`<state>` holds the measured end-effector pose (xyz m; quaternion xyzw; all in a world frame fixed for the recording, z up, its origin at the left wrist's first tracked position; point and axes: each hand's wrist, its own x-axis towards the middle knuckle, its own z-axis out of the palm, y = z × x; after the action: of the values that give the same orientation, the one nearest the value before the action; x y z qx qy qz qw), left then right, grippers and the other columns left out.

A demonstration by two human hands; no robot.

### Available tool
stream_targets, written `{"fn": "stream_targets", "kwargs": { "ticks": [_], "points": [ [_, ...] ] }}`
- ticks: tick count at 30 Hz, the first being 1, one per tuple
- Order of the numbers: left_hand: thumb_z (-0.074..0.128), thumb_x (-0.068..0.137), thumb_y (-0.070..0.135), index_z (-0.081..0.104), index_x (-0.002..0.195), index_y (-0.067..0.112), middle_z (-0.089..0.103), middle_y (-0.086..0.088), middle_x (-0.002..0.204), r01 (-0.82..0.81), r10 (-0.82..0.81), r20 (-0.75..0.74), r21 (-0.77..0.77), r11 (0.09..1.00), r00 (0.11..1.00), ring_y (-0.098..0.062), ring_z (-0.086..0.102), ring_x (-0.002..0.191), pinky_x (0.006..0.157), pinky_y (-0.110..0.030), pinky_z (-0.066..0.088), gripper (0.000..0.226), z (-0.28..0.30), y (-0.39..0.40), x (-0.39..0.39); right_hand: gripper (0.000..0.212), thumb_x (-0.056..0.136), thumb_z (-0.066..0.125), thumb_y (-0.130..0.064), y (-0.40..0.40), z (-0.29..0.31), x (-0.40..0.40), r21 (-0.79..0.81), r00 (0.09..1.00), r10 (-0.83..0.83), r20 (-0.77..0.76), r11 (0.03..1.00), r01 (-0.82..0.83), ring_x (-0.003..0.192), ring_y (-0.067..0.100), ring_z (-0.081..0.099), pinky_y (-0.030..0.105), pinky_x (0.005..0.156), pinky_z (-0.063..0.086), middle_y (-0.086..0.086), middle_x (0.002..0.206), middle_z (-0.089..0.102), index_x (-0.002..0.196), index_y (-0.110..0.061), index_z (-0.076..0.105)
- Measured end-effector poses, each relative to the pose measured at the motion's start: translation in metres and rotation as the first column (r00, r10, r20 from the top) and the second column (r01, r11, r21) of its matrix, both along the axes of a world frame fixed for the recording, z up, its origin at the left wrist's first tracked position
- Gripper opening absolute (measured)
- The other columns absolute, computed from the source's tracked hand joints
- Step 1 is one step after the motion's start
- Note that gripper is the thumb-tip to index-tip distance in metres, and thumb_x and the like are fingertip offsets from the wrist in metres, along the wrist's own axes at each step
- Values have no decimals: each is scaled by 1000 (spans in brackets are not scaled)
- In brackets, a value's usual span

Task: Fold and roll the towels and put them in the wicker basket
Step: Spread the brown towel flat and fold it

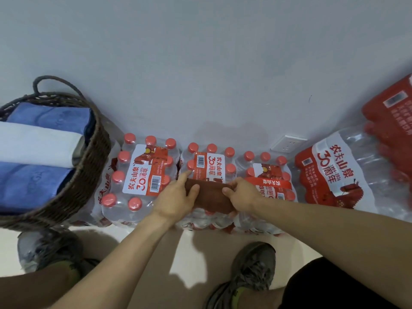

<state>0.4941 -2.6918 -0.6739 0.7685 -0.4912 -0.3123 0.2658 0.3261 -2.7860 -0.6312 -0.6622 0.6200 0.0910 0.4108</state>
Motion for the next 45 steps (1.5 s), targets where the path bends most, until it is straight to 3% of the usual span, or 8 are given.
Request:
{"fn": "stream_targets", "kwargs": {
  "ticks": [11, 14, 18, 26, 32, 38, 41, 45],
  "points": [
    [67, 82, 56, 49, 82, 19, 60, 5, 71, -297, 256, -375, -54, 953, 891, -9, 58, 66, 58, -25, 44, 41, 6, 5, -11, 26, 101, 51, -30, 5, 12, -9, 19, 999, -26, -32, 999, 26, 96, 28, 67, 41, 90, 56, 11, 110, 66, 114, -9, 59],
    [64, 85, 55, 46, 80, 22, 61, 7, 69, -220, 177, -316, -108, 970, 932, -6, 57, 65, 60, -23, 47, 38, 18, 6, -10, 23, 96, 54, -17, -3, 27, -7, 3, 988, 114, -105, 993, -115, 101, 25, 63, 36, 89, 56, 8, 113, 64, 118, -9, 56],
    [73, 82, 46, 47, 76, 31, 60, 21, 65, 31, -90, -217, -259, 965, 972, 5, 54, 59, 54, -10, 39, 31, 57, -2, -3, 83, 72, 75, -18, -1, 55, 10, -10, 900, 403, 167, 913, -408, 110, 18, 58, 30, 85, 57, -4, 127, 52, 142, -29, 32],
    [84, 68, 43, 54, 78, 20, 65, 1, 65, 432, -439, -71, -88, 897, 896, -9, 54, 54, 50, -23, 45, 39, 180, -10, 92, 30, 77, 81, -44, 6, 105, 54, -61, 754, 458, 471, 870, -489, 74, 5, 70, 21, 65, 56, -6, 85, 73, 95, -24, 69],
    [78, 72, 17, 60, 108, 12, 70, -11, 97, 234, -175, -348, 137, 963, 921, -19, 68, 79, 64, -27, 56, 41, 201, 9, 212, 24, 93, 65, -15, 14, 121, 131, 314, 674, -35, 738, 902, -297, 69, 13, 68, 24, 58, 56, 5, 84, 74, 114, -5, 65],
    [77, 80, 27, 67, 104, 15, 70, -13, 110, -351, 324, -434, 18, 936, 841, -19, 69, 82, 67, -29, 59, 28, 158, 22, 312, 32, 88, 73, -13, 13, 97, 262, 271, 642, -215, 736, 963, 13, 86, 31, 70, 45, 80, 57, 20, 110, 71, 117, -8, 60],
    [75, 82, 42, 64, 107, 17, 67, -14, 114, -624, 590, -248, -86, 777, 769, -26, 65, 96, 86, -39, 55, 37, 130, 25, 348, 23, 84, 77, -22, 15, 79, 328, 161, 614, -206, 762, 979, 129, 92, 28, 70, 43, 88, 57, 16, 109, 71, 101, -14, 63],
    [55, 95, 35, 53, 128, 16, 54, -16, 124, -493, 544, 247, -241, 836, 802, -29, 59, 99, 89, -36, 46, 38, 114, 38, 359, 35, 88, 69, -32, 17, 56, 369, -289, 855, 33, 518, 947, 138, 107, 24, 60, 29, 96, 46, 8, 123, 58, 116, -15, 58]
  ]
}}
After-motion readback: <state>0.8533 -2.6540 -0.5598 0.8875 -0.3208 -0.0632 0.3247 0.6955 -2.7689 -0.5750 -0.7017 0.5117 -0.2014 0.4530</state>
